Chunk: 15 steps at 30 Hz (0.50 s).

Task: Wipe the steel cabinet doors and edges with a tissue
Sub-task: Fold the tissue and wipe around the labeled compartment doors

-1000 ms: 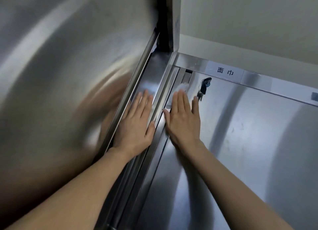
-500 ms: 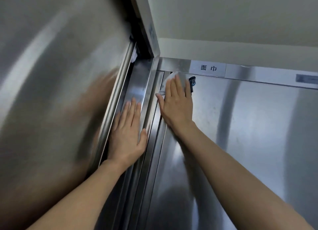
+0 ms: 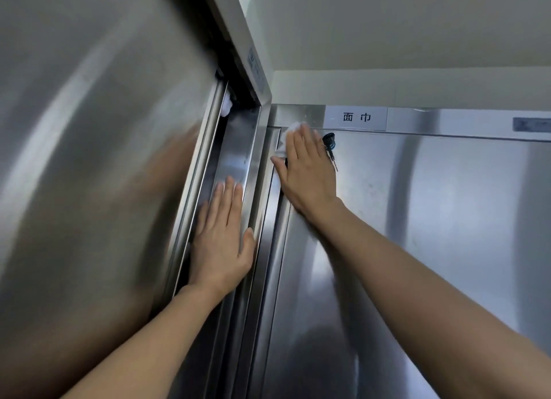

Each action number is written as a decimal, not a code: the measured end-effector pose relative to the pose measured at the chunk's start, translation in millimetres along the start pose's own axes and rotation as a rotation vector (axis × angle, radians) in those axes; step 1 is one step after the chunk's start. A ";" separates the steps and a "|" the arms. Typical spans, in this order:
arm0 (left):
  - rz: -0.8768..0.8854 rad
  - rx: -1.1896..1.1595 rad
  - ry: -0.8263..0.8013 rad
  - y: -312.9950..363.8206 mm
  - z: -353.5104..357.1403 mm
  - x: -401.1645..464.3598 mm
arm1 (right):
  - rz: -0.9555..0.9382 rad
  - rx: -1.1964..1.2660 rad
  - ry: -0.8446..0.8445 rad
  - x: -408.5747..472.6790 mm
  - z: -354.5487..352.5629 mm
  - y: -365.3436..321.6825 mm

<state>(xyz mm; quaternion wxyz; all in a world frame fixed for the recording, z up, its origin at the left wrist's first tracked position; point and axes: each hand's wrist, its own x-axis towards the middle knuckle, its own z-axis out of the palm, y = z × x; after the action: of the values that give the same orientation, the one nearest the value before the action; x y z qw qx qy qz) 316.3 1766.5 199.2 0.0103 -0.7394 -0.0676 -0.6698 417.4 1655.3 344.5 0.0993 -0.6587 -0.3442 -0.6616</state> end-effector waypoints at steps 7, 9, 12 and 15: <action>-0.006 -0.009 0.000 1.2 -1.7 -1.0 | -0.260 0.000 0.024 -130.9 1.8 -17.0; -0.006 -0.011 0.001 1.0 -2.0 -1.2 | -0.299 -0.026 -0.009 -143.1 1.3 -14.4; 0.001 -0.022 0.009 1.9 -3.1 0.1 | -0.234 -0.037 0.041 -100.8 -0.5 -8.2; -0.007 -0.016 0.006 2.1 -3.4 -0.7 | -0.152 -0.032 0.058 -70.9 -0.8 -5.2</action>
<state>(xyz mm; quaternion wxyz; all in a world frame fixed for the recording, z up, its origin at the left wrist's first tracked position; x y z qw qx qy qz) 313.1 1764.0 199.0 0.0024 -0.7371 -0.0647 -0.6726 421.6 1635.8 276.2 0.0484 -0.6128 -0.3794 -0.6916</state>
